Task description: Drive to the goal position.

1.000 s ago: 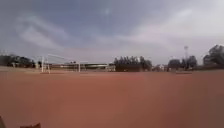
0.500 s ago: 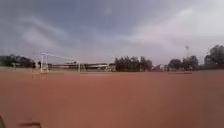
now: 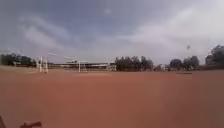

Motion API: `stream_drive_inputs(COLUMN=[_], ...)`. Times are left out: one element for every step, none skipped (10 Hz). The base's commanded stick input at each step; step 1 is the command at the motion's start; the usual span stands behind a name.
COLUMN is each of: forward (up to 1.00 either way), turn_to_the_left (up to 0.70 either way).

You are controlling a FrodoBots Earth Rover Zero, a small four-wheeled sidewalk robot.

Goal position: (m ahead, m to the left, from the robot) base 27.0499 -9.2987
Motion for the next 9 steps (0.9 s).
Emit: stream_drive_inputs(forward=[0.7, 0.7, 0.7, 0.7, 0.7, 0.7, 0.7, 0.7, 0.7], turn_to_the_left=[0.0, 0.0, 0.0, 0.0, 0.0, 0.0, 0.0, 0.0, 0.0])
